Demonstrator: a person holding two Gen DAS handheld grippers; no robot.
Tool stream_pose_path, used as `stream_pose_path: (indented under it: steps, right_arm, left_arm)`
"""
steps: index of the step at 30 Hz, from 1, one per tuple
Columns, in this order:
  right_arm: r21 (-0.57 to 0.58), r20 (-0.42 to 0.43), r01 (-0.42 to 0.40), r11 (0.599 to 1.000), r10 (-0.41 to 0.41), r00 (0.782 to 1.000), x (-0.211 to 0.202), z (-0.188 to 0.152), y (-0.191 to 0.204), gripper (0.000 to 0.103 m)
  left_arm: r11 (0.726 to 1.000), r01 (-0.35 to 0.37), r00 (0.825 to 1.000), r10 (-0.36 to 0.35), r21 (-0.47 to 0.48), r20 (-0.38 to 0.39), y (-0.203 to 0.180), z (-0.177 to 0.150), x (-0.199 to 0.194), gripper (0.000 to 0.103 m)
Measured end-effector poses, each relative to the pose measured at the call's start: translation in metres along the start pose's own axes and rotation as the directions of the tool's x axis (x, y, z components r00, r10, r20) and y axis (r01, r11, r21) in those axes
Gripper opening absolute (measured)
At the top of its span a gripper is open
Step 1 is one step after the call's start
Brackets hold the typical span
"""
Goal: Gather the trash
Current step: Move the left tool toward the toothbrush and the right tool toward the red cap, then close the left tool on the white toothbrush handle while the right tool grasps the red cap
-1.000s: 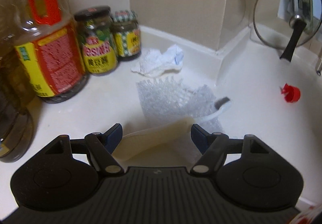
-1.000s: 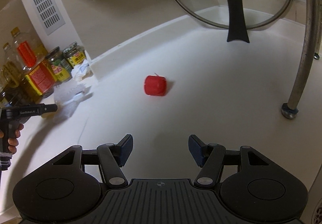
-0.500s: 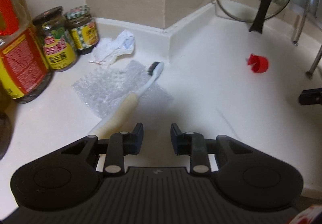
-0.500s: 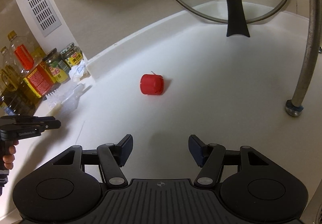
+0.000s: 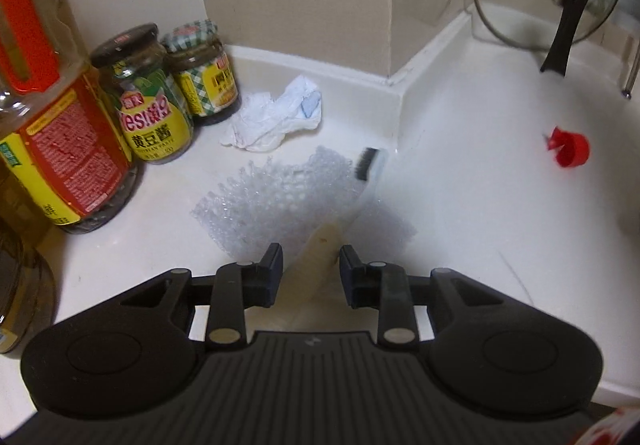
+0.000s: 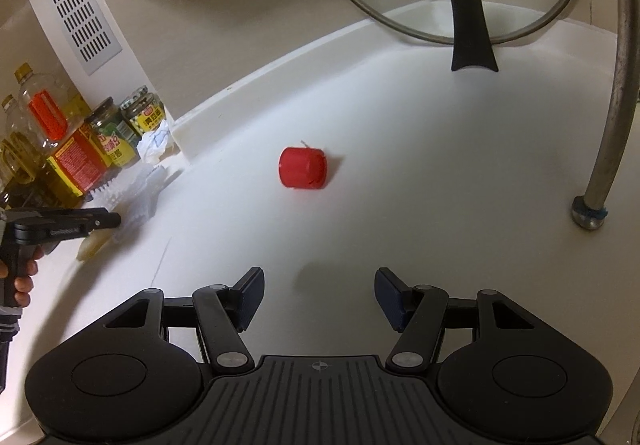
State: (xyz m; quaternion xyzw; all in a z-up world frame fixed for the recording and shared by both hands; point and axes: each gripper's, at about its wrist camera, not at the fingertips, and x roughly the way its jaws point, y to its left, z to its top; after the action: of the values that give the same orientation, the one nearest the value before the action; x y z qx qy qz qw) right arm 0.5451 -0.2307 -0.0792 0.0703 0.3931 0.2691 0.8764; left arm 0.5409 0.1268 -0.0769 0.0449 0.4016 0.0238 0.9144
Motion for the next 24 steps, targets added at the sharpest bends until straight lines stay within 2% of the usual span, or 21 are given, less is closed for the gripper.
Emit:
stream_pose_path:
  steps: [4, 14, 17, 19, 21, 24]
  right_arm:
    - [0.002, 0.019, 0.011, 1.0, -0.011, 1.0, -0.001, 0.004, -0.005, 0.061]
    - [0.001, 0.023, 0.004, 1.0, -0.004, 1.0, 0.003, 0.007, -0.004, 0.061]
    - [0.0, 0.017, 0.0, 1.0, 0.0, 1.0, 0.005, 0.005, -0.003, 0.061]
    - [-0.001, 0.016, -0.002, 1.0, 0.002, 1.0, 0.005, 0.004, -0.002, 0.061]
    - [-0.001, 0.018, -0.004, 1.0, 0.004, 1.0, 0.004, 0.004, -0.003, 0.061]
    - [0.003, 0.022, -0.008, 1.0, 0.008, 1.0, 0.003, 0.004, -0.004, 0.061]
  left_arm:
    - [1.0, 0.005, 1.0, -0.005, 0.009, -0.006, -0.003, 0.005, 0.006, 0.027]
    - [0.983, 0.012, 0.999, -0.003, 0.181, -0.054, -0.014, 0.016, 0.015, 0.025]
    - [0.983, 0.042, 0.997, -0.029, 0.177, -0.072, -0.01, 0.018, 0.016, 0.021]
    - [0.981, 0.03, 0.998, -0.017, 0.189, -0.067, -0.014, 0.018, 0.015, 0.019]
    - [0.98, 0.015, 0.999, -0.005, 0.2, -0.05, -0.018, 0.016, 0.01, 0.019]
    - [0.988, 0.015, 1.0, -0.014, 0.156, -0.007, -0.019, 0.015, -0.003, 0.019]
